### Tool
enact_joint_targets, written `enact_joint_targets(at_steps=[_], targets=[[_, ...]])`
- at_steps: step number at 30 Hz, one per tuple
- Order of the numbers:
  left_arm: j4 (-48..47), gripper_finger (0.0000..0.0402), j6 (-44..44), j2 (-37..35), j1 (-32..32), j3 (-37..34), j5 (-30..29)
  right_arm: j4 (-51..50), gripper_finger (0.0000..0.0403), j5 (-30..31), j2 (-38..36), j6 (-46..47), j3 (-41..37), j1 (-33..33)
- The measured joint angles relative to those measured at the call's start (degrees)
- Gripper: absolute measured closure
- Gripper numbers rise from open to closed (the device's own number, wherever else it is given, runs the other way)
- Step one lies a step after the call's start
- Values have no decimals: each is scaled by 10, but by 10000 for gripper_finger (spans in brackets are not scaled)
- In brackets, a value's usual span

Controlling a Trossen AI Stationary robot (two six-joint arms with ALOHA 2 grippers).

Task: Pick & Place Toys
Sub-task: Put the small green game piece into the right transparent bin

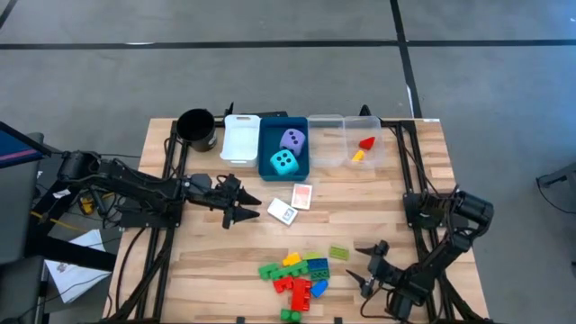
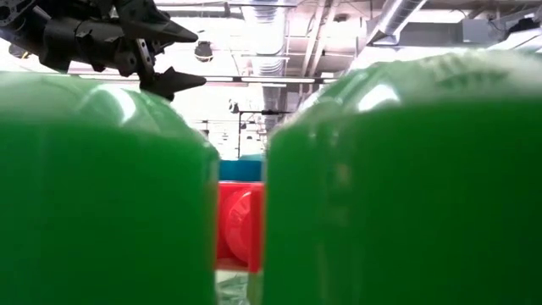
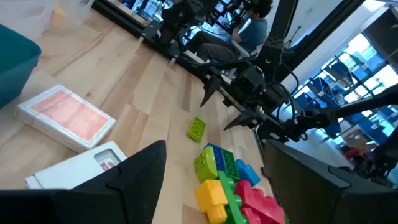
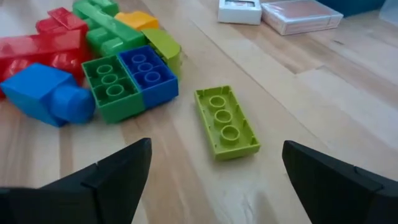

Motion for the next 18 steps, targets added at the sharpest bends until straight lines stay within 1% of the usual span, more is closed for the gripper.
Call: enact_joint_targets(at_steps=[5,10,15,18], targets=[[0,135,-15,0,-1,0,0,-2,49,-4,0,-14,0,-9],[0,135,-16,0,-13,0,0,2,49,-39,0,-14,-9,-27],[0,135,-16,0,-28,0,0,61,49,-48,0,-14,-50,-42],[0,135,-16,0,-34,0,0,118,49,-37,-1,-25,-80,-44]])
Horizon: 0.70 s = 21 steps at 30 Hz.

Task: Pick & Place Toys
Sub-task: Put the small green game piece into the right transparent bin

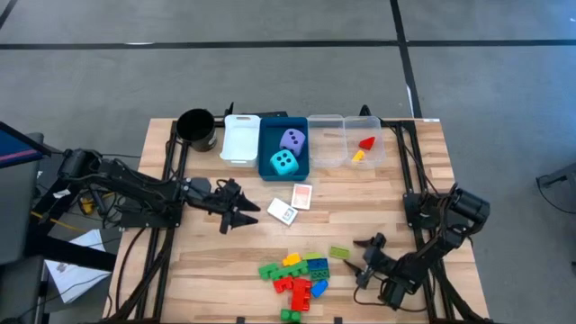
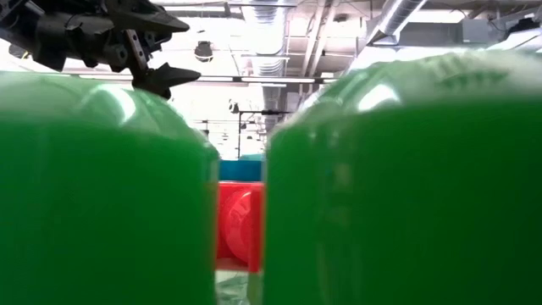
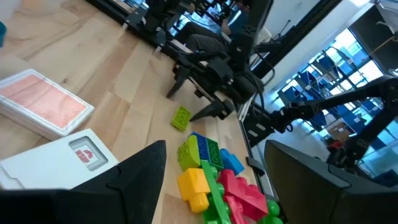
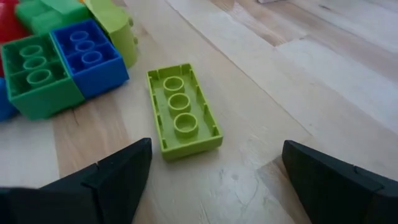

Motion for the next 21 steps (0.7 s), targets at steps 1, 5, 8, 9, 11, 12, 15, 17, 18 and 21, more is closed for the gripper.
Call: enact_joint_targets(at_steps=[1,5,8,9,11,12,15,17,18,21], targets=[[0,135,0,0,-1,0,0,22,49,7,0,-11,-10,1],[0,135,0,0,-4,0,0,95,49,21,-1,-46,-40,1],[1,135,0,0,-4,0,0,122,49,26,-1,-64,-47,0],[1,135,0,0,-3,0,0,129,49,26,-1,-71,-47,0],[1,135,0,0,-3,0,0,146,49,25,0,-90,-48,-4],[1,135,0,0,-3,0,0,153,49,24,0,-97,-48,-7],[1,135,0,0,-3,0,0,172,50,15,0,-123,-47,-23],[1,135,0,0,-3,0,0,185,53,4,-1,-149,-47,-36],[1,135,0,0,-4,0,0,192,55,-2,-1,-162,-46,-43],[1,135,0,0,-4,0,0,201,65,-19,-1,-186,-46,-61]])
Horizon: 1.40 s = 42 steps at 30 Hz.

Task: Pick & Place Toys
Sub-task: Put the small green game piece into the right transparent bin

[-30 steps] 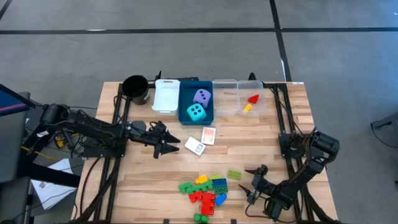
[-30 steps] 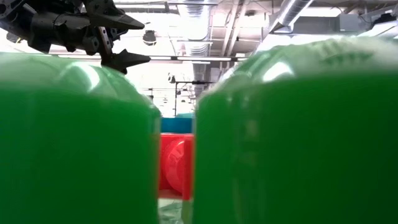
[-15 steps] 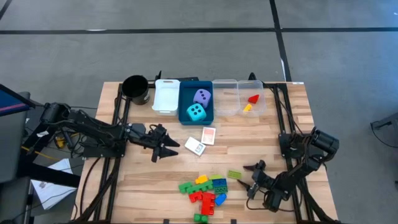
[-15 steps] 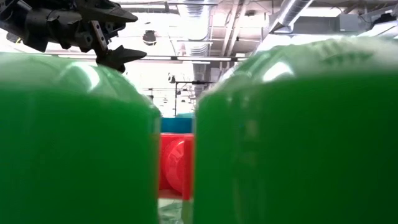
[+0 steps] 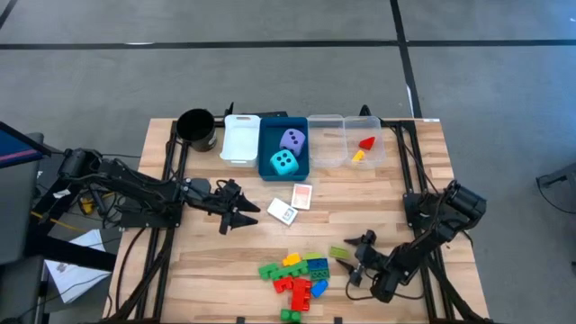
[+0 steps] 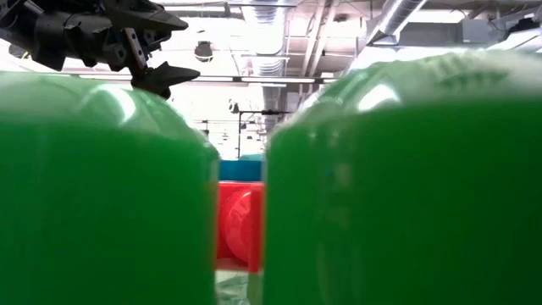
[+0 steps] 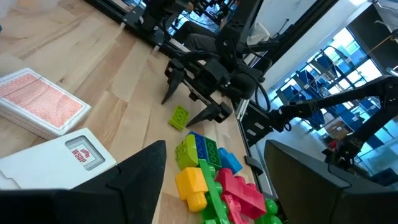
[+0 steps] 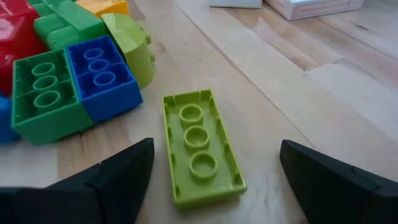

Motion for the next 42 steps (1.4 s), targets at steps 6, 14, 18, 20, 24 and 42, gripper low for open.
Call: enact_joint_targets(at_steps=[6,14,18,20,24,42], targets=[[0,135,0,0,0,0,0,5,99,-18,-1,-15,0,-20],[0,135,-11,0,0,0,0,17,198,-16,1,-14,-1,-24],[0,135,-11,0,0,0,0,57,274,-18,2,-10,-3,-28],[-1,135,-11,0,0,0,0,92,270,-18,3,-10,-3,-33],[-1,135,-10,0,0,0,0,126,270,-61,-11,-16,9,-36],[-31,135,153,0,1,0,-4,108,270,37,-305,-257,30,-105]])
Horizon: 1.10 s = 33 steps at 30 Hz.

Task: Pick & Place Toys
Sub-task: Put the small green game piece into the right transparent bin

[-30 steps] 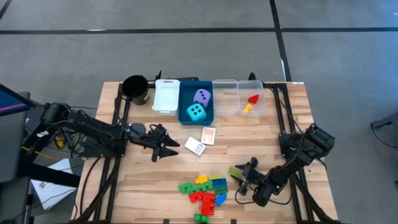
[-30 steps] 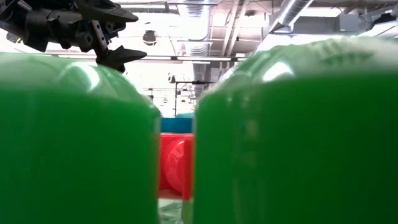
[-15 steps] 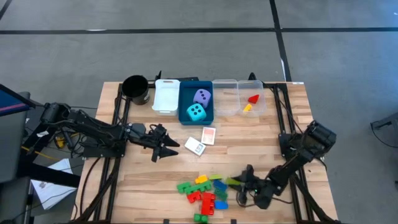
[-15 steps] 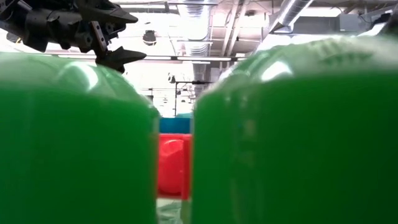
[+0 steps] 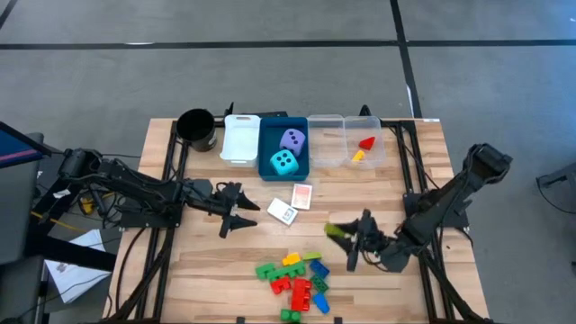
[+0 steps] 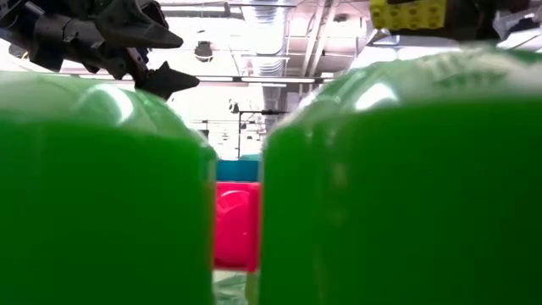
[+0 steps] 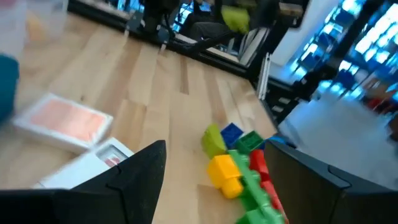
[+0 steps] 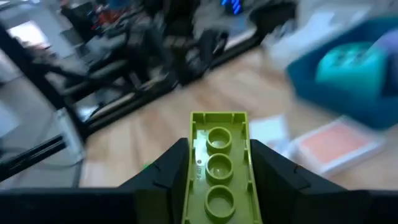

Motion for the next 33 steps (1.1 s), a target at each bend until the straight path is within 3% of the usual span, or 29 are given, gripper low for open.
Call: enact_joint_targets(at_steps=[7,13,26,33], targets=[[8,135,159,0,23,0,-50,-16,270,174,-19,-55,0,-63],[7,135,215,0,78,0,-104,-105,270,200,-19,32,0,-148],[8,135,218,0,201,0,-126,-463,270,50,-19,313,0,-400],[9,135,218,0,215,0,-125,-455,270,-4,-19,268,0,-530]])
